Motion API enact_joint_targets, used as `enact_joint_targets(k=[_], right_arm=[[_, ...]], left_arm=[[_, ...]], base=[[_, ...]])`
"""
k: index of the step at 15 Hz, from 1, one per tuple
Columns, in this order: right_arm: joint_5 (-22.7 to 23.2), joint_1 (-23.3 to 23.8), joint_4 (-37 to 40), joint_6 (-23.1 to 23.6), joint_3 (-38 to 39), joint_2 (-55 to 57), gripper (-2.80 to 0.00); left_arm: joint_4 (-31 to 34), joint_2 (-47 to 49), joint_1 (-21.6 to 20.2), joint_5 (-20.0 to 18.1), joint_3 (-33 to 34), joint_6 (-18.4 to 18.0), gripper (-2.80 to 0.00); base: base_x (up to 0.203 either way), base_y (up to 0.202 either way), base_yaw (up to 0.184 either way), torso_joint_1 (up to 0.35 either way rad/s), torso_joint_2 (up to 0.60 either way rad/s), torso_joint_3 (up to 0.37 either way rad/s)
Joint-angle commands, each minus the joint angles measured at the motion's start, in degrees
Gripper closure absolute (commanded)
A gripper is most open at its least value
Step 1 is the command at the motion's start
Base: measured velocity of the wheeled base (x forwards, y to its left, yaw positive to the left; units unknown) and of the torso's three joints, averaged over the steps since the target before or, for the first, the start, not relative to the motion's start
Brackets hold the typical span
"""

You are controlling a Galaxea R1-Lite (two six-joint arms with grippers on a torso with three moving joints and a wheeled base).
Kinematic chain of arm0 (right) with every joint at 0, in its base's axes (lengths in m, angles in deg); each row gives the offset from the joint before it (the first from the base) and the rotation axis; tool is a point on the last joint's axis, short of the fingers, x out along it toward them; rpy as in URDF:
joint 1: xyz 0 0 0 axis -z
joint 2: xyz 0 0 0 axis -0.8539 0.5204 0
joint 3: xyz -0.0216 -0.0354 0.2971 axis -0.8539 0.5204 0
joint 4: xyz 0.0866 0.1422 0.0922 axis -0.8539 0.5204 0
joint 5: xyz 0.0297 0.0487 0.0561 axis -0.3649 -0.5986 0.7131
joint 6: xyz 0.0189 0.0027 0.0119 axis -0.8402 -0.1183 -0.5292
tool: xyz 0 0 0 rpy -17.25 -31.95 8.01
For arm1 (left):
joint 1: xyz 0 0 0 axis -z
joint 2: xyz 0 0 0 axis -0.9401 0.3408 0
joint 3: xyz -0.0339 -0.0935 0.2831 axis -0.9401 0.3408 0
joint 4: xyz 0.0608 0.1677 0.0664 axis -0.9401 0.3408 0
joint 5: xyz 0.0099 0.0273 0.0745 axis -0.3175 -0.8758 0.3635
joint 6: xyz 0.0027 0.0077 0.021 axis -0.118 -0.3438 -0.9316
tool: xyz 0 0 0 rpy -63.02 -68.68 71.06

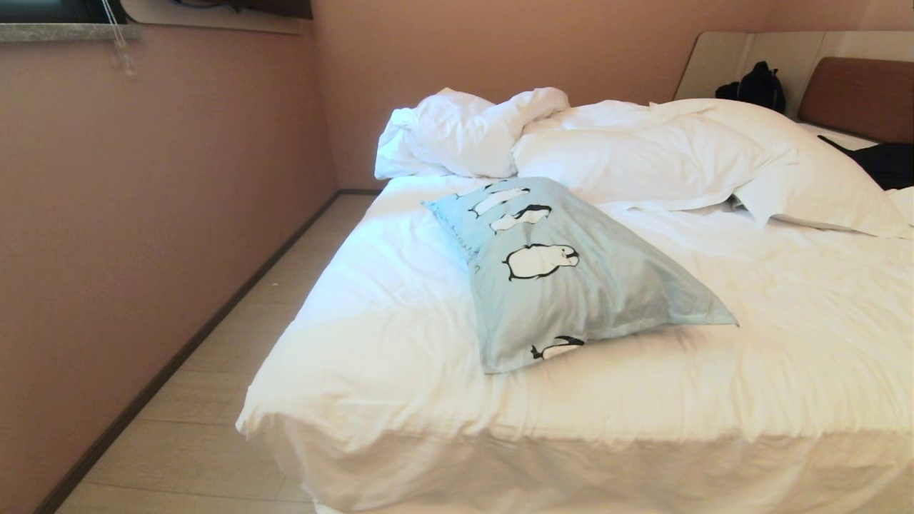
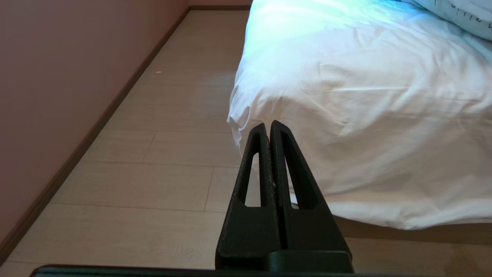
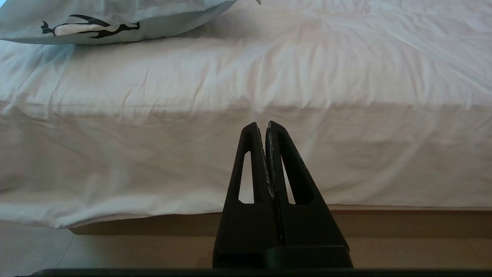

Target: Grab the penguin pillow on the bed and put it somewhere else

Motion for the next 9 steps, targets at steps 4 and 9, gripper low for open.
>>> enact_joint_targets(k=[4,9], right_arm=[[0.0,0.0,-0.03,-0.04,0.01,0.13,0.0],[0.0,0.0,0.0,-0.04,0.01,0.04,0.0]], left_arm=[[-0.01,-0.02,-0.02,0.04,0.09,0.02,0.0],[-0.01,-0.02,-0.02,0.04,0.09,0.02,0.0]], base=[[0.0,0.0,0.0,0.0,0.0,0.0],[0.0,0.0,0.0,0.0,0.0,0.0]])
